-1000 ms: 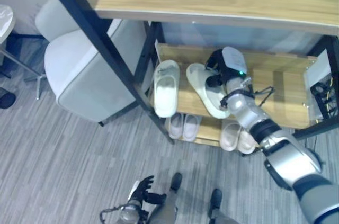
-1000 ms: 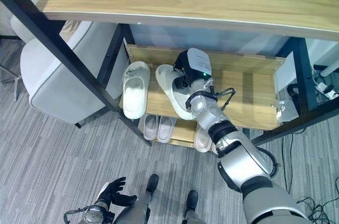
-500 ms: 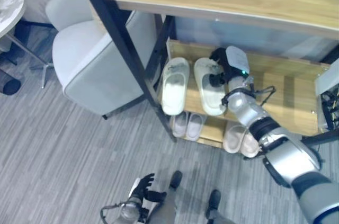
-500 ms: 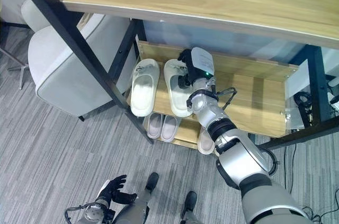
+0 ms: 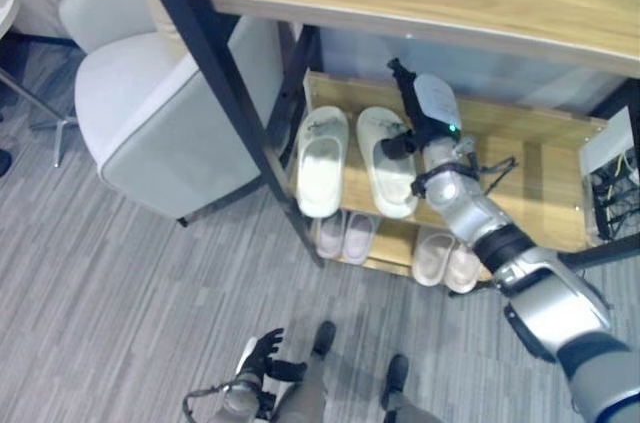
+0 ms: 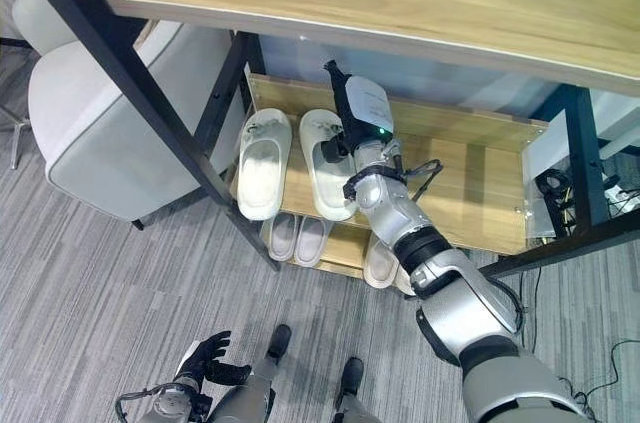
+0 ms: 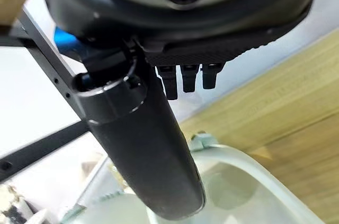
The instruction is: Arrange the slippers neatly on the shoe rack.
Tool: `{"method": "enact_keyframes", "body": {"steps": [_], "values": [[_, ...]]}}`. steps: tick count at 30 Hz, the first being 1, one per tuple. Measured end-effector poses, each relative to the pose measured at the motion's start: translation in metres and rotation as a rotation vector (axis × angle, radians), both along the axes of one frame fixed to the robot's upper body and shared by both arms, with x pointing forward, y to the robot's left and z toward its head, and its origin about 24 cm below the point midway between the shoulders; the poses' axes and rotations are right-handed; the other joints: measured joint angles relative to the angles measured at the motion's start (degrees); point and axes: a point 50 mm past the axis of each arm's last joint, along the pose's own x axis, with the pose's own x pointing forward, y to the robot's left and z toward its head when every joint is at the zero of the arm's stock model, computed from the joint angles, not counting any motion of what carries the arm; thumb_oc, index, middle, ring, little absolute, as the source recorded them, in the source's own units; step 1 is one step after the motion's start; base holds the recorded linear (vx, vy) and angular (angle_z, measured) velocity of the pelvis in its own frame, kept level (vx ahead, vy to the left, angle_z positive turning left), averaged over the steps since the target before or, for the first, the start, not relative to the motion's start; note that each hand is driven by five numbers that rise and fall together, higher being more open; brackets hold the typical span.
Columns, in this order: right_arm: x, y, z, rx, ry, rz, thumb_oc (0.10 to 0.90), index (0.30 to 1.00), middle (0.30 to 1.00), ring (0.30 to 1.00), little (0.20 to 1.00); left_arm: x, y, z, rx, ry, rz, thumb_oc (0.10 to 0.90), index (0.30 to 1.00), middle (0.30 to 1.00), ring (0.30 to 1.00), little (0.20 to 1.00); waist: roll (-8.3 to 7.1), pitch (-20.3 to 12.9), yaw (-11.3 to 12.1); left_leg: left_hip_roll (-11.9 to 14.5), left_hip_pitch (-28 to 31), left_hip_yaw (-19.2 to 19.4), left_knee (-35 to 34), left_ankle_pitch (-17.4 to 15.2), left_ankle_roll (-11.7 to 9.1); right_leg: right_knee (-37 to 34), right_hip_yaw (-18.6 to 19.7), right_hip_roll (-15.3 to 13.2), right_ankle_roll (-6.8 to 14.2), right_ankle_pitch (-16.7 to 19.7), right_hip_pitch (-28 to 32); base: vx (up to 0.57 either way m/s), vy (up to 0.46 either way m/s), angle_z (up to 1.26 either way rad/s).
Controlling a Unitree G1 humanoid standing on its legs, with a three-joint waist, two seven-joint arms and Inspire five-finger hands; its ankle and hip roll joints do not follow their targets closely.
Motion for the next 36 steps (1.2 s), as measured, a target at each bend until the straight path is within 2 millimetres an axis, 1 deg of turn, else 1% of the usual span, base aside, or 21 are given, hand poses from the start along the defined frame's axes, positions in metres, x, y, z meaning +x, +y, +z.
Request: {"method": "enact_keyframes", "body": {"steps": [3, 9, 12, 15, 17, 20, 22, 30, 36], "values": [[-0.005, -0.004, -0.006, 0.031, 0.002, 0.005, 0.800, 0.900, 0.900, 0.900, 0.900, -0.001, 0.002, -0.001, 0.007, 0.010, 0.010, 0.800, 0.900, 0.900, 0.900, 0.900, -0.29, 0.2, -0.2, 0.0, 0.3, 0.6, 0.0, -0.1, 0.1, 0.0, 0.7, -0.1, 0.1, 0.1, 0.0, -0.01, -0.013, -0.11], [-0.019, -0.015, -0.028, 0.136, 0.046, 0.013, 0.800, 0.900, 0.900, 0.900, 0.900, -0.002, 0.004, -0.002, 0.017, 0.021, 0.006, 0.800, 0.900, 0.900, 0.900, 0.900, -0.55, 0.4, -1.2, 0.0, 0.6, 1.6, 0.0, -0.2, 0.2, 0.0, 1.4, -0.2, 0.3, 0.1, -0.1, -0.01, -0.015, -0.07], [-0.027, -0.023, -0.046, 0.293, 0.113, 0.020, 0.800, 0.900, 0.900, 0.900, 0.900, -0.002, 0.004, -0.001, 0.026, 0.020, -0.003, 0.800, 0.900, 0.900, 0.900, 0.900, -0.64, 0.6, -1.5, 0.0, 0.6, 1.6, 0.0, -0.3, 0.3, 0.0, 1.4, -0.2, 0.2, 0.2, -0.1, 0.00, 0.000, 0.00], [-0.035, -0.029, -0.071, 0.569, 0.214, 0.023, 0.800, 0.900, 0.900, 0.900, 0.900, -0.002, 0.005, -0.002, 0.030, 0.026, -0.009, 0.800, 0.900, 0.900, 0.900, 0.900, -0.72, 0.7, -1.6, 0.0, 0.6, 1.6, 0.0, -0.4, 0.2, 0.0, 1.4, -0.2, 0.2, 0.2, -0.1, 0.00, 0.000, 0.00], [-0.037, -0.031, -0.078, 0.659, 0.263, 0.036, 0.800, 0.900, 0.900, 0.900, 0.900, -0.002, 0.004, -0.002, 0.024, 0.028, -0.016, 0.800, 0.900, 0.900, 0.900, 0.900, -0.71, 0.8, -1.6, 0.0, 0.7, 1.7, 0.0, -0.4, 0.2, 0.0, 1.4, -0.2, 0.2, 0.2, -0.1, 0.00, 0.000, 0.00], [-0.037, -0.031, -0.078, 0.746, 0.275, 0.067, 0.800, 0.900, 0.900, 0.900, 0.900, -0.002, 0.004, -0.002, 0.031, 0.028, -0.035, 0.800, 0.900, 0.900, 0.900, 0.900, -0.73, 0.8, -1.5, 0.0, 0.8, 1.6, 0.0, -0.4, 0.2, 0.0, 1.4, -0.2, 0.2, 0.2, 0.1, 0.00, 0.000, 0.00], [-0.037, -0.030, -0.079, 0.763, 0.287, 0.077, 0.800, 0.900, 0.900, 0.900, 0.900, -0.002, 0.004, -0.002, 0.032, 0.029, -0.035, 0.800, 0.900, 0.900, 0.900, 0.900, -0.78, 0.8, -1.5, 0.0, 0.9, 1.6, 0.0, -0.4, 0.2, 0.0, 1.3, -0.2, 0.2, 0.2, 0.3, 0.00, 0.000, 0.00], [-0.038, -0.020, -0.081, 0.798, 0.302, 0.108, 0.800, 0.900, 0.900, 0.900, 0.900, -0.001, 0.005, -0.001, 0.035, 0.028, -0.031, 0.800, 0.900, 0.900, 0.900, 0.900, -1.11, 1.0, -1.4, -0.1, 1.2, 1.6, 0.0, -0.6, 0.0, 0.0, 1.1, -0.2, 0.2, 0.2, 0.6, 0.00, 0.000, 0.00], [-0.039, -0.006, -0.083, 0.819, 0.312, 0.141, 0.800, 0.900, 0.900, 0.900, 0.900, 0.000, 0.005, -0.001, 0.039, 0.026, -0.032, 0.800, 0.900, 0.900, 0.900, 0.900, -1.13, 1.0, -1.4, -0.1, 1.2, 1.6, 0.0, -0.5, 0.1, 0.0, 1.1, -0.2, 0.2, 0.2, 0.6, 0.00, 0.000, 0.00]]}}
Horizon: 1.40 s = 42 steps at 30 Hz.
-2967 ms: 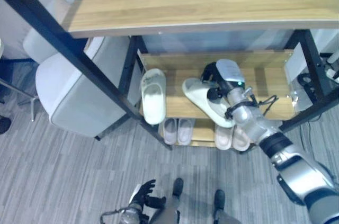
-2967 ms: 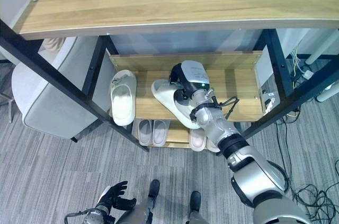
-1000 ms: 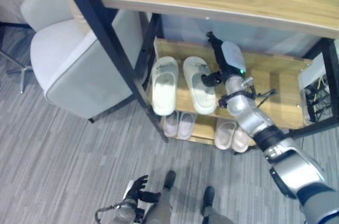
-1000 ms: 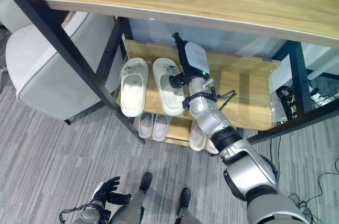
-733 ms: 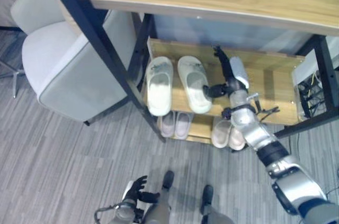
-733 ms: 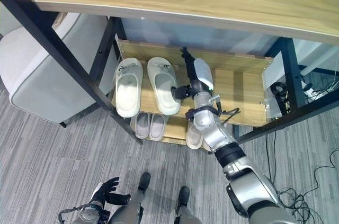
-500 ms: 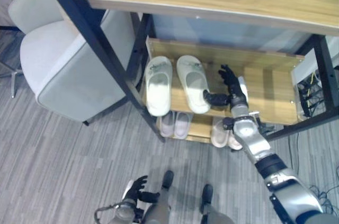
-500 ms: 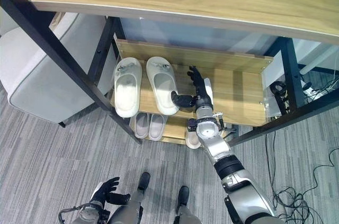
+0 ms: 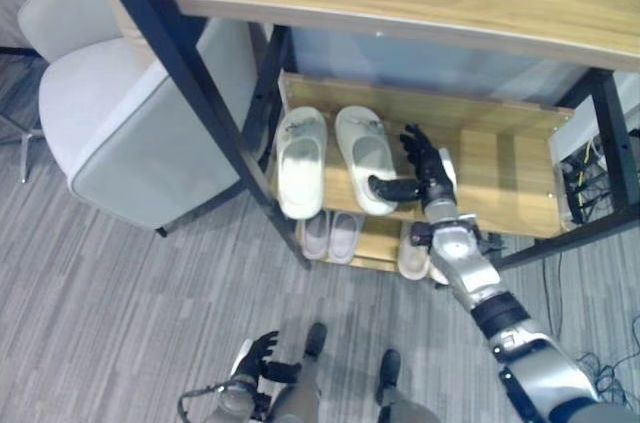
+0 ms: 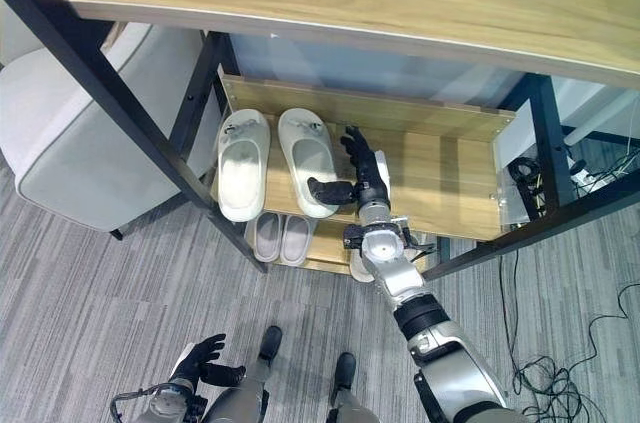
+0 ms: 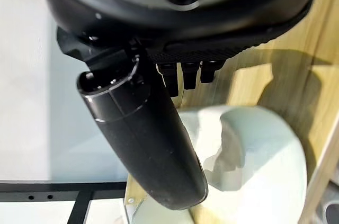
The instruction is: Arrange the slippers neatly on the shoe rack.
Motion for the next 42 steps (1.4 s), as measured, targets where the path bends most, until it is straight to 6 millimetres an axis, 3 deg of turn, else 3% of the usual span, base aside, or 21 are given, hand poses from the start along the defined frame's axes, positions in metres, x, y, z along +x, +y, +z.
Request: {"method": "enact_keyframes", "body": {"steps": [11, 22, 34, 42], "values": [[-0.004, 0.029, -0.003, 0.100, 0.009, -0.024, 0.800, 0.900, 0.900, 0.900, 0.900, 0.002, 0.001, 0.000, 0.021, 0.002, 0.018, 0.800, 0.900, 0.900, 0.900, 0.900, -0.12, 0.2, 0.2, -0.1, 0.2, 0.1, 0.0, -0.4, -0.3, 0.0, 0.0, -0.2, 0.0, 0.0, 0.2, 0.00, 0.000, 0.00], [-0.001, 0.031, 0.008, 0.116, -0.034, -0.045, 0.800, 0.900, 0.900, 0.900, 0.900, 0.003, -0.006, 0.000, 0.012, -0.008, 0.034, 0.800, 0.900, 0.900, 0.900, 0.900, 2.57, 1.5, 1.5, -0.1, 0.2, -0.1, 0.0, -0.4, -0.4, 0.0, -0.5, -0.3, -0.1, 0.1, 0.4, 0.00, 0.000, 0.00], [-0.003, 0.028, 0.007, 0.077, -0.045, -0.062, 0.800, 0.900, 0.900, 0.900, 0.900, 0.002, -0.008, -0.001, 0.007, -0.003, 0.034, 0.800, 0.900, 0.900, 0.900, 0.900, 3.74, 1.5, 1.4, -0.1, 0.3, -1.2, 0.0, -0.5, -0.5, 0.0, -1.4, -0.4, -0.2, -0.1, 1.0, 0.00, -0.007, 0.04], [-0.029, 0.019, -0.004, 0.059, -0.066, -0.027, 0.800, 0.900, 0.900, 0.900, 0.900, 0.003, -0.008, -0.001, 0.012, 0.010, 0.035, 0.800, 0.900, 0.900, 0.900, 0.900, 3.74, 1.5, 0.8, -0.3, 0.5, -1.1, 0.0, -0.5, -0.5, 0.0, -1.4, -0.7, 0.0, -0.3, 1.3, -0.01, -0.003, 0.01]]}}
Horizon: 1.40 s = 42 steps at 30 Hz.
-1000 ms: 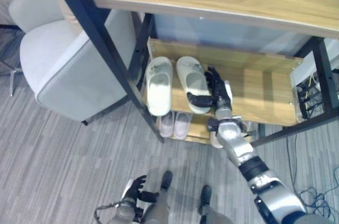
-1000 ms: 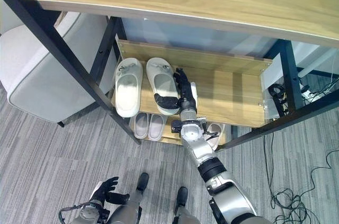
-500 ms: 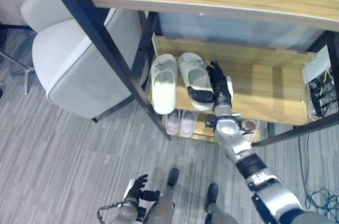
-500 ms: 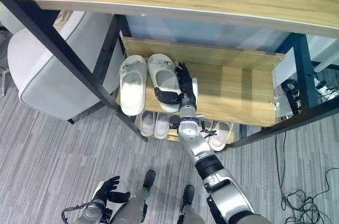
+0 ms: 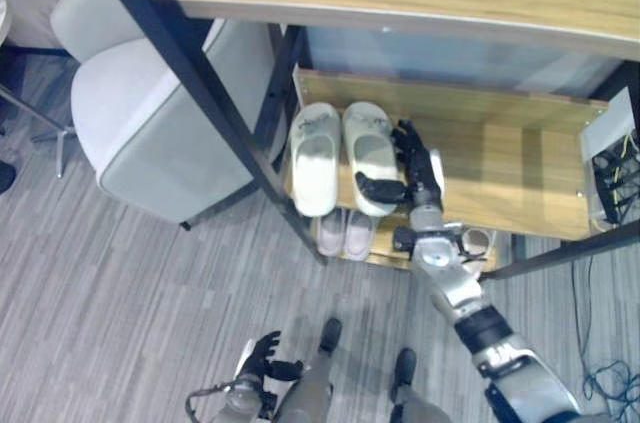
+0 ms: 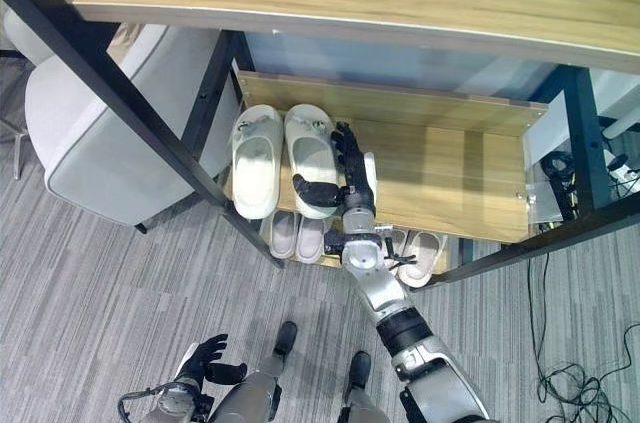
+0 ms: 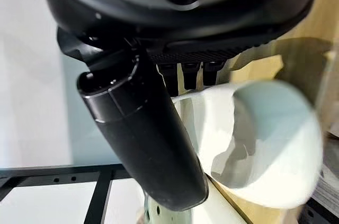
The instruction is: Arrange the slippers neatly on the shoe rack.
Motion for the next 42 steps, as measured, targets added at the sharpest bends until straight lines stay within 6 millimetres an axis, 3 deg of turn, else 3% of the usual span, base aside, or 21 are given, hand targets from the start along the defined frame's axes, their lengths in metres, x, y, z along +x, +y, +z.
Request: {"method": "enact_keyframes", "body": {"steps": [11, 29, 42], "values": [[-0.022, -0.003, -0.020, 0.007, 0.048, 0.051, 0.800, 0.900, 0.900, 0.900, 0.900, -0.009, 0.007, -0.003, 0.022, 0.029, 0.016, 0.800, 0.900, 0.900, 0.900, 0.900, -0.70, -0.1, -2.9, 0.1, 1.0, 1.7, -0.2, -0.3, 0.4, 0.0, 0.3, -0.3, 0.1, 0.1, 0.7, -0.01, 0.006, -0.03], [-0.033, 0.014, -0.031, 0.014, 0.081, 0.153, 0.800, 0.900, 0.900, 0.900, 0.900, -0.012, 0.013, -0.004, 0.040, 0.043, 0.026, 0.800, 0.900, 0.900, 0.900, 0.900, -2.67, -0.1, -3.3, 0.1, 1.9, 3.4, -0.2, -0.5, 0.8, 0.0, 1.0, -0.6, 0.4, 0.1, 1.6, -0.01, 0.008, 0.00], [-0.028, 0.023, -0.028, 0.075, 0.085, 0.134, 0.800, 0.900, 0.900, 0.900, 0.900, -0.016, 0.015, -0.006, 0.058, 0.055, 0.037, 0.800, 0.900, 0.900, 0.900, 0.900, -2.66, -0.1, -2.5, 0.0, 1.7, 3.1, -0.2, -0.3, 0.7, 0.0, 0.0, -0.7, 0.4, 0.0, 1.7, 0.00, 0.004, 0.01]]}}
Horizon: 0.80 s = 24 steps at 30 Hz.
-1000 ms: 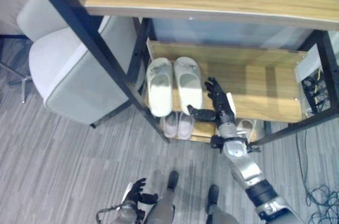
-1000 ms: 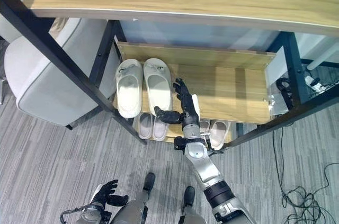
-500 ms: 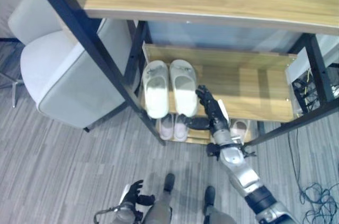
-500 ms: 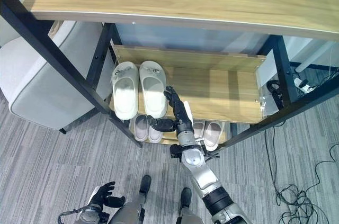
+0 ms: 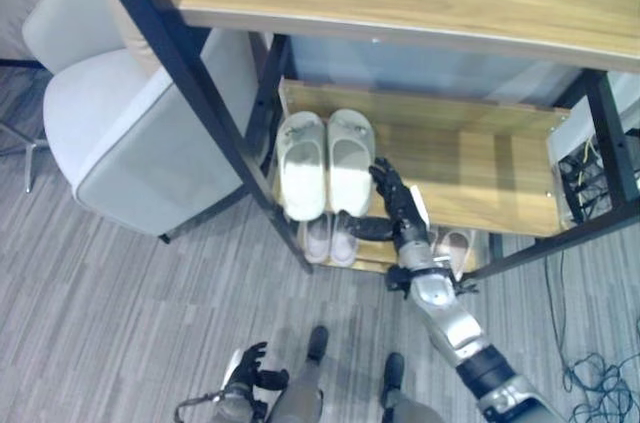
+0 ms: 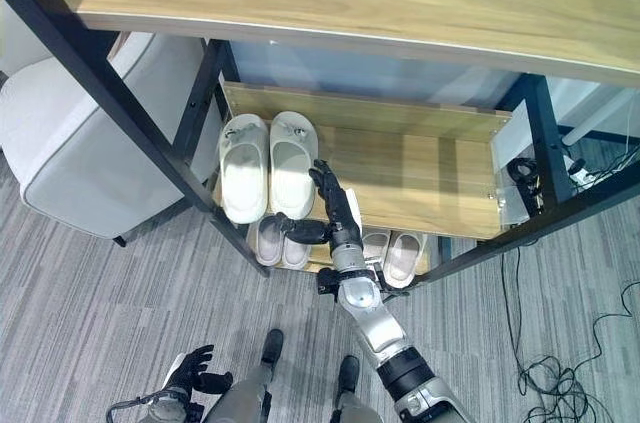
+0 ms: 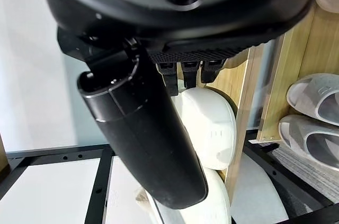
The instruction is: Arrange the slippers neatly on the shoe rack.
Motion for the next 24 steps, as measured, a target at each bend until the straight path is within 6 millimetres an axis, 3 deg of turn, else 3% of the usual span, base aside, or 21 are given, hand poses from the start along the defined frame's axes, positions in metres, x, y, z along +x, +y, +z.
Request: {"method": "enact_keyframes", "body": {"steps": [13, 19, 20, 24], "values": [[0.002, -0.008, 0.004, -0.029, -0.017, 0.004, 0.800, 0.900, 0.900, 0.900, 0.900, -0.001, -0.005, -0.001, -0.013, 0.004, -0.002, 0.800, 0.900, 0.900, 0.900, 0.900, 1.61, -0.8, 0.2, 0.0, -0.1, 0.0, 0.0, 0.0, 0.0, 0.0, 0.0, -0.1, 0.0, 0.0, 0.0, 0.00, 0.000, 0.00], [-0.005, -0.033, 0.024, -0.106, -0.117, 0.026, 0.800, 0.900, 0.900, 0.900, 0.900, -0.002, -0.005, -0.002, -0.014, 0.009, -0.002, 0.800, 0.900, 0.900, 0.900, 0.900, 1.67, -0.9, -0.3, -0.1, 0.5, 0.0, 0.0, -0.2, 0.1, 0.0, 0.0, -0.3, 0.2, -0.2, 0.7, 0.02, -0.017, 0.02], [-0.015, -0.046, 0.028, -0.144, -0.152, 0.024, 0.800, 0.900, 0.900, 0.900, 0.900, -0.004, -0.004, -0.002, -0.021, 0.018, 0.000, 0.800, 0.900, 0.900, 0.900, 0.900, 1.59, -0.9, -0.5, -0.2, 1.4, 0.1, 0.0, -0.4, 0.3, 0.0, 0.0, -0.4, 0.3, -0.4, 1.6, 0.05, -0.021, -0.02], [-0.038, -0.069, 0.010, -0.229, -0.091, 0.038, 0.800, 0.900, 0.900, 0.900, 0.900, -0.018, 0.004, -0.006, -0.007, 0.057, 0.018, 0.800, 0.900, 0.900, 0.900, 0.900, -0.37, -2.2, -3.1, -0.4, 3.5, 1.7, -0.1, -1.4, 0.7, 0.0, 1.3, -0.9, 0.5, -0.9, 3.3, 0.05, -0.034, -0.17]]}}
